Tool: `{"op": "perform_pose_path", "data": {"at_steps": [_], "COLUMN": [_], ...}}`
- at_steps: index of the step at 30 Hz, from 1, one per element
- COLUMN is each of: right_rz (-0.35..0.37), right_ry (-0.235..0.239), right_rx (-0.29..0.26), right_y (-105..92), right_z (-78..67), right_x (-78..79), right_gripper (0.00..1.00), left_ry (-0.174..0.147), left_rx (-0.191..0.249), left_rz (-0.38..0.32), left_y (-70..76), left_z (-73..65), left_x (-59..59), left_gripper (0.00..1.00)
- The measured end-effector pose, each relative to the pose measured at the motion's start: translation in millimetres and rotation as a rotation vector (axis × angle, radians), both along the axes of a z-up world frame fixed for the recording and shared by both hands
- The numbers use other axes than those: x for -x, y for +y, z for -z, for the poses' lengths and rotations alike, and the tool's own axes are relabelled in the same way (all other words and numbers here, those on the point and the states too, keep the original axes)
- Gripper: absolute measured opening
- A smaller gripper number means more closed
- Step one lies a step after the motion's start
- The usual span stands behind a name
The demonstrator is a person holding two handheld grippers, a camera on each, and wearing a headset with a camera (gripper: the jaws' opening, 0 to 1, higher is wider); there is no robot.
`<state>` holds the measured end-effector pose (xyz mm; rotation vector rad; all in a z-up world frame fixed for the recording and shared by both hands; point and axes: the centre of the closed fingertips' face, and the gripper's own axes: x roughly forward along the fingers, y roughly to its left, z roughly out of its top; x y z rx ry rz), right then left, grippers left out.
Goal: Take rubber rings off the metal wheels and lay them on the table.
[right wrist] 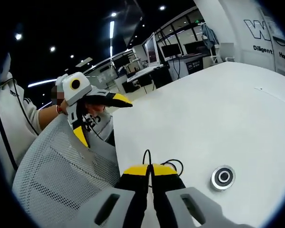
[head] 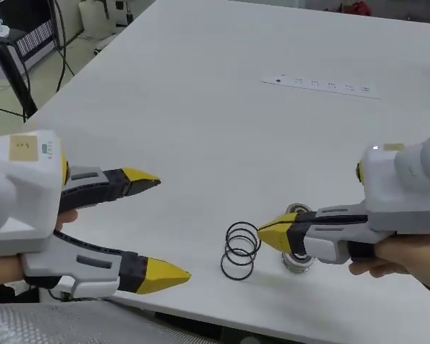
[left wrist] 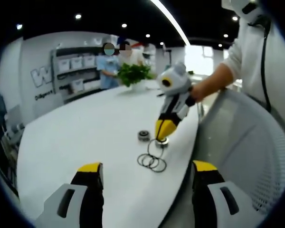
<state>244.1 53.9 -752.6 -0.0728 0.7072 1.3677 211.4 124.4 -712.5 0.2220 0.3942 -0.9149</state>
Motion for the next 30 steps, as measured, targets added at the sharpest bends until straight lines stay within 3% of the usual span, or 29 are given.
{"op": "perform_pose_path", "data": {"at_steps": [4,13,19,30], "right_rz": [-0.022,-0.037,-0.009,0.023], "right_ry": [0.039,0.056,0.058,0.027], "right_rx": [0.043,0.120,0.145,0.145], "right_y": [1.6,1.6,-0.5,-7.5], "right_z": [15.7,42.3,48.1,42.8], "right_x": [3.4,3.1,-5.2,-11.4], "right_gripper": [0.00,0.00,0.00,0.04], "left_ry": [0.002,0.013,0.017,0.022], "left_rx": [0.007,0.007,0.014,-0.010], "left_rz": [-0.007,-0.014,-0.019,0.003], "left_y": [3.2,8.0,10.0,7.9], "left_z": [-0.3,2.9,2.8,7.3], "left_x": [-0.4,-1.2,-3.4,-2.7], "left_gripper": [0.77,0.77,0.77,0.75]}}
